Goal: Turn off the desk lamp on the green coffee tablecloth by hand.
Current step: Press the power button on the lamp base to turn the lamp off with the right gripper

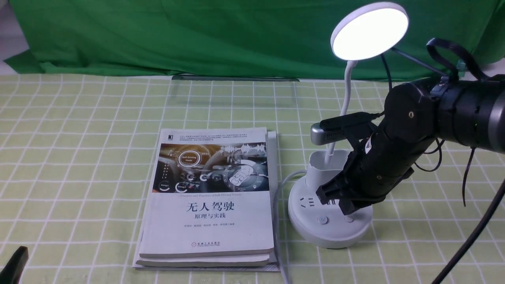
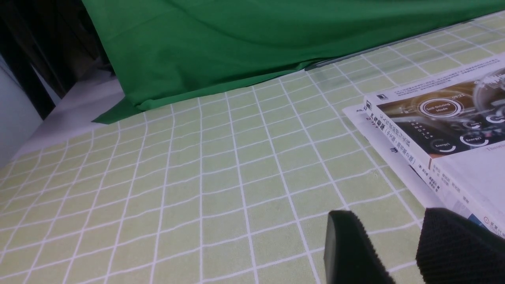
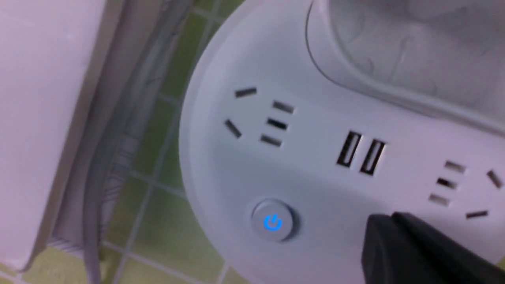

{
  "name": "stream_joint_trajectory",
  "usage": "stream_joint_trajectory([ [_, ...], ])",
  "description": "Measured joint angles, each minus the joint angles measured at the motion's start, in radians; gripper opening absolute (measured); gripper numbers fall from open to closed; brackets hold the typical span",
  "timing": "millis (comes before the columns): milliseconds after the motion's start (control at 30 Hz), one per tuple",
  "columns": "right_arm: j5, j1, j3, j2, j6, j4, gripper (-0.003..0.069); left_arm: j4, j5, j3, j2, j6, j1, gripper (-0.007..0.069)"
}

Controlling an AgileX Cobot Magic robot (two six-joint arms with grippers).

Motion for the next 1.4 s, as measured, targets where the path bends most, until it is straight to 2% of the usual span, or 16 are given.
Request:
stream_joint_trajectory([
  [300,0.004,-0.002,-0.021,0.035,-0.007,-0.001,0.0047,0.000,0.000,0.000,0.000,0.000,0.000,0.0243],
  [667,0.005,-0.002,-0.008,-0.084,-0.010,-0.025,0.0047,0.000,0.000,0.000,0.000,0.000,0.000,0.0243],
  [1067,0.001,0.002,0.012,0.015,-0.007,-0.011,0.0047,0.000,-0.001,0.000,0.000,0.000,0.000,0.0243],
  [1400,0.008,0.007,0.016,-0.011,-0.007,-0.023,0.0047,0.000,-0.001,0.000,0.000,0.000,0.000,0.0243],
])
